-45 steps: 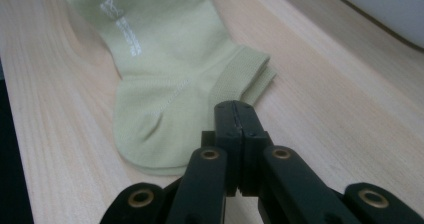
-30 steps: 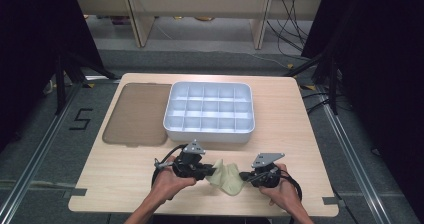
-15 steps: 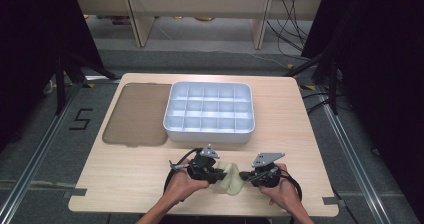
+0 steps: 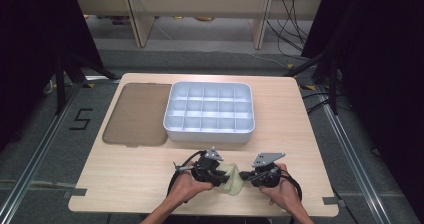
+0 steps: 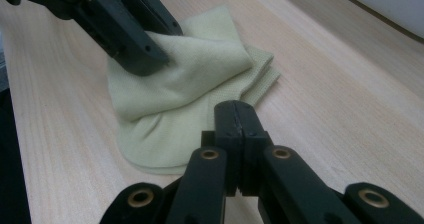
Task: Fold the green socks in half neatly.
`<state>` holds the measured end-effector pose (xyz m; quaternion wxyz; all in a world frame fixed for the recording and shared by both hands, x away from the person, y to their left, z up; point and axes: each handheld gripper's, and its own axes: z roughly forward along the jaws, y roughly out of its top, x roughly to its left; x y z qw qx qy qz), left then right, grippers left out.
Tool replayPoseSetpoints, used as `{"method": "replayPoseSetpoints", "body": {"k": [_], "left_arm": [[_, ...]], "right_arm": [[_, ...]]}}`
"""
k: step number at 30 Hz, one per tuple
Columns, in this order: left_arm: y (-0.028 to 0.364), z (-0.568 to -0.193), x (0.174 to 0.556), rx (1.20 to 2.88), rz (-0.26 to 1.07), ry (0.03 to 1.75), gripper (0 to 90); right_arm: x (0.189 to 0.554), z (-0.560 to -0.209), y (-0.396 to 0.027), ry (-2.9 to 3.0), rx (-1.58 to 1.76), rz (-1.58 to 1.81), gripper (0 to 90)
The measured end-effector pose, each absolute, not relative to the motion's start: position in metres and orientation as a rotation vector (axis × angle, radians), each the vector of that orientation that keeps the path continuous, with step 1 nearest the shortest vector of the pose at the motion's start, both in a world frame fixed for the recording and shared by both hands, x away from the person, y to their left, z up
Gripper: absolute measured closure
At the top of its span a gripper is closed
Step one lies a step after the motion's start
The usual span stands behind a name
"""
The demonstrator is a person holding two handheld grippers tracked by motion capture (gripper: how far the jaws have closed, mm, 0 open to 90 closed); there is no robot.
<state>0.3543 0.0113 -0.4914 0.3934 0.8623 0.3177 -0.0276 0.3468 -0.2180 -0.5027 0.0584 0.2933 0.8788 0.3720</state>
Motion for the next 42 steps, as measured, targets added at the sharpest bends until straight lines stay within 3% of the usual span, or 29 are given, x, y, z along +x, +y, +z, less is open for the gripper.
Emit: {"method": "replayPoseSetpoints", "body": {"k": [6, 11, 22, 35, 42], "left_arm": [[0.01, -0.485, 0.353, 2.17, -0.096, 0.797, 68.3], [0.009, -0.481, 0.351, 2.168, -0.088, 0.779, 69.3], [0.003, -0.463, 0.35, 2.121, -0.077, 0.747, 62.2], [0.034, -0.469, 0.349, 2.147, -0.006, 0.788, 68.2], [0.031, -0.483, 0.344, 2.202, 0.007, 0.771, 80.7]], "right_arm": [[0.347, -0.502, -0.219, 2.659, 0.907, 1.13, 88.8], [0.348, -0.499, -0.223, 2.631, 0.93, 1.162, 87.6], [0.348, -0.483, -0.243, 2.535, 0.981, 1.226, 87.7], [0.342, -0.472, -0.239, 2.515, 0.945, 1.271, 87.9], [0.336, -0.469, -0.217, 2.556, 0.845, 1.28, 87.9]]}}
